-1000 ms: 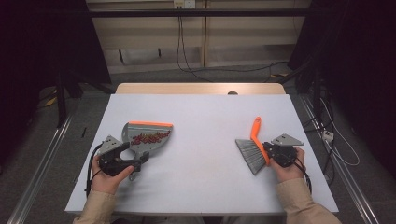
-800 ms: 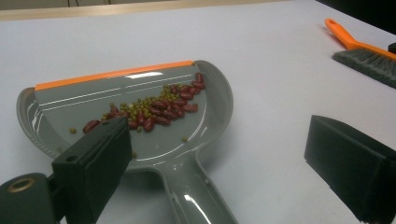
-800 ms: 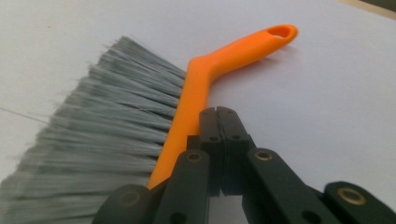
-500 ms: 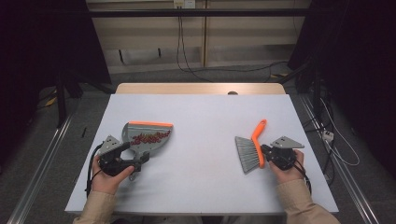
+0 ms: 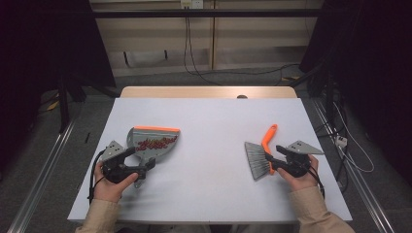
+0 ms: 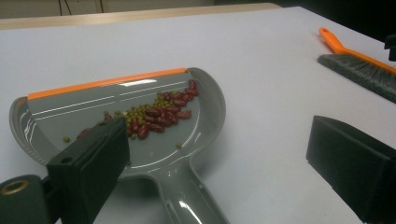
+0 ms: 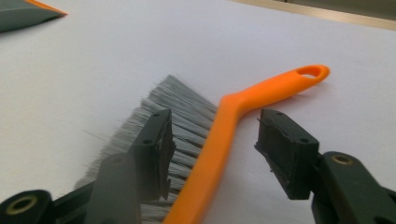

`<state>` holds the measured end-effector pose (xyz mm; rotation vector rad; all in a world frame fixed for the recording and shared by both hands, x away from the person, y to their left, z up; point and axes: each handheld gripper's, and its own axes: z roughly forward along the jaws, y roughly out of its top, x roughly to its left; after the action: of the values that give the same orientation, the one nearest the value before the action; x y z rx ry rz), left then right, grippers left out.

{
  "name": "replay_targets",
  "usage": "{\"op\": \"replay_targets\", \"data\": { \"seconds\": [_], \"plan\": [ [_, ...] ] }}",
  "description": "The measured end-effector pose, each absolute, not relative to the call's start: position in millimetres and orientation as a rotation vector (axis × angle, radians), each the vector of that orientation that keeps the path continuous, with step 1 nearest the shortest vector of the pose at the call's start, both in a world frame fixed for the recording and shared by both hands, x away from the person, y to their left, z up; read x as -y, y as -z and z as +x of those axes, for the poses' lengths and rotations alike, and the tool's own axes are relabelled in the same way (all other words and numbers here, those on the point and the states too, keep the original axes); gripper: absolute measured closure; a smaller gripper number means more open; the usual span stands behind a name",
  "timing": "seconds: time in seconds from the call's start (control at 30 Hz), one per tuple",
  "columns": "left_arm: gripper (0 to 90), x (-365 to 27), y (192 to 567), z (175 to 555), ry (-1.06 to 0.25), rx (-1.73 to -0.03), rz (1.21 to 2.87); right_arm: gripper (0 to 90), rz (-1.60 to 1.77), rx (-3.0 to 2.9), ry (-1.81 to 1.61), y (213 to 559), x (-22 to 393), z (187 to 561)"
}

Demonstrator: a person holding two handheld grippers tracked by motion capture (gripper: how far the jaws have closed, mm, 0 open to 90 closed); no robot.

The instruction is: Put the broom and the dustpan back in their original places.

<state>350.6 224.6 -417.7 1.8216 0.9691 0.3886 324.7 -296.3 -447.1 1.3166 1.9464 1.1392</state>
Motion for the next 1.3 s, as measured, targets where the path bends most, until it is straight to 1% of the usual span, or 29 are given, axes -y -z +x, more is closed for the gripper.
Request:
{"op": "replay_targets", "data": {
  "seconds": [0.2, 0.4, 0.9, 1.3],
  "plan": [
    [5.8, -226.1, 418.0, 349.8, -0.375, -0.953, 1.825, 33.2, 1.312, -1.973, -1.211, 446.1, 290.6, 321.8],
    [5.8, -227.3, 417.9, 350.0, -0.373, -0.95, 1.811, 27.8, 1.309, -1.99, -1.252, 446.4, 289.0, 318.1],
    [5.8, -237.8, 422.1, 343.3, -0.338, -0.914, 1.806, 22.4, 1.285, -2.033, -1.316, 448.8, 297.5, 296.7],
    [5.9, -239.7, 425.5, 340.6, -0.315, -0.903, 1.798, 20.5, 1.256, -2.06, -1.312, 452.0, 298.7, 284.3]
  ]
}}
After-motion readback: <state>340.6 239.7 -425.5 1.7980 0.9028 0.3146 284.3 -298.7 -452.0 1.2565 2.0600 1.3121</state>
